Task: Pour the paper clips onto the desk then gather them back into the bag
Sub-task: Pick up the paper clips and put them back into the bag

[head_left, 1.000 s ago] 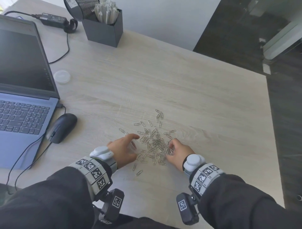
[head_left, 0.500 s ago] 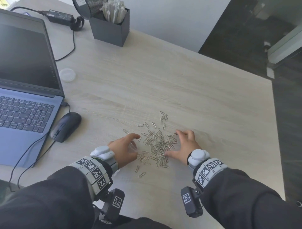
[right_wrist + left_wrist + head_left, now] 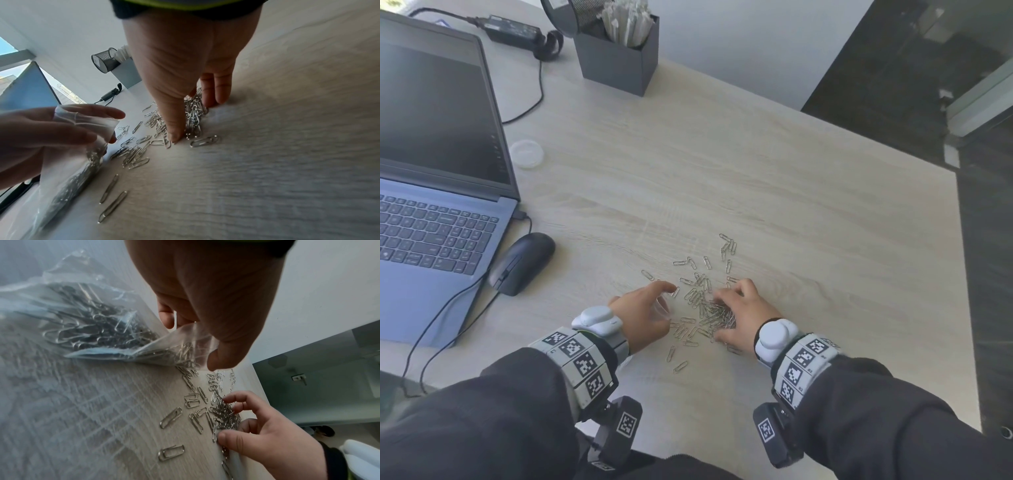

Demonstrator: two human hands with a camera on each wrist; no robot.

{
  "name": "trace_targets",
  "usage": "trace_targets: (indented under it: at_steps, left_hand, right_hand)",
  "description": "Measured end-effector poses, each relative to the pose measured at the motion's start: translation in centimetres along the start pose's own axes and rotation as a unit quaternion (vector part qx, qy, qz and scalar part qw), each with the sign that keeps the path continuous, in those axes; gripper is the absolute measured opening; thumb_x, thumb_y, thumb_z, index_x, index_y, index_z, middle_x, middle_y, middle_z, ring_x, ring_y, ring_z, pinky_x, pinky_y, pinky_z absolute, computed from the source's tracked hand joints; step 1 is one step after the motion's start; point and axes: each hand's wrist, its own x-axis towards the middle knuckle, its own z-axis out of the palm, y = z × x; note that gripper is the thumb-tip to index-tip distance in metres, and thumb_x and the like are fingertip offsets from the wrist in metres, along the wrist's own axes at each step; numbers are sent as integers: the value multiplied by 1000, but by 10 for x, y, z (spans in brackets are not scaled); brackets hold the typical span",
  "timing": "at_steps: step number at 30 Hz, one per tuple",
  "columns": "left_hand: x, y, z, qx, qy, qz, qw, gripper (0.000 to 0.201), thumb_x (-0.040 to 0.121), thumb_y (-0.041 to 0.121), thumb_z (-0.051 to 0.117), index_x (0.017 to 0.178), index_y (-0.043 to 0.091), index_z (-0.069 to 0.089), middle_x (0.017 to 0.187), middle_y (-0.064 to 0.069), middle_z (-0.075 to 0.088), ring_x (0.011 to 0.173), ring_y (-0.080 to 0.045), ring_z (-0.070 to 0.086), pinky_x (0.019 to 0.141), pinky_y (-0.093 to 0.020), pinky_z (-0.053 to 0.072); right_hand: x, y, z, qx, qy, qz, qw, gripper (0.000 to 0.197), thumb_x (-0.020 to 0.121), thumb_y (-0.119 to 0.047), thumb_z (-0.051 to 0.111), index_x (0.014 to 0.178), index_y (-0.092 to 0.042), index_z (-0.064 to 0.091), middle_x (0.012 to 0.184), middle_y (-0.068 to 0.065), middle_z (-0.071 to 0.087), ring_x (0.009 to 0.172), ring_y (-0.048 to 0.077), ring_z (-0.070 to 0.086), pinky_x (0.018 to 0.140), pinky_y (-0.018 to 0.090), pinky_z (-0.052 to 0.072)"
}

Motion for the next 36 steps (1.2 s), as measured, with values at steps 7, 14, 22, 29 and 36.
trace_targets:
  at_steps: [7, 14, 22, 29, 36]
  left_hand:
    - [1, 1, 6, 13, -6, 6, 1000, 59, 79, 25, 57, 134, 42, 44, 98, 21, 66, 93, -10, 63, 98, -37, 47]
    - [3, 9, 15, 55, -18, 22, 998, 63, 77, 34, 57, 135, 48, 36, 108, 17, 67, 101, -14, 65, 104, -37, 44]
    - [6, 21, 21, 62, -33, 42, 997, 65, 78, 36, 55, 139, 46, 35, 113, 16, 66, 105, -13, 62, 107, -38, 41]
    - [6, 31, 27, 82, -46, 69, 993, 72, 77, 32, 59, 144, 42, 33, 122, 16, 64, 112, -13, 61, 106, -39, 41]
    - [0, 39, 28, 72, -34, 86, 993, 57, 73, 24, 58, 127, 40, 44, 104, 15, 67, 105, -14, 64, 96, -37, 44]
  right_hand:
    - [1, 3, -4, 11, 14, 12, 1000, 21, 82, -19, 57, 103, -25, 56, 107, -5, 45, 88, 23, 56, 72, 31, 47]
    - [-1, 9, -3, 60, 49, 49, 996, 14, 77, -14, 60, 89, -21, 64, 97, -3, 56, 85, 20, 56, 72, 28, 43]
    - [-16, 20, -10, 148, 95, 90, 980, 16, 73, -14, 66, 81, -26, 68, 87, -9, 60, 79, 11, 55, 69, 20, 39]
    - [-27, -14, -16, 221, 124, 38, 967, 20, 72, -12, 66, 74, -33, 65, 78, -16, 59, 67, -4, 53, 64, 14, 40]
    - [-31, -52, -16, 211, 81, -20, 974, 11, 77, -16, 67, 84, -24, 69, 78, -12, 56, 65, 2, 51, 57, 6, 35]
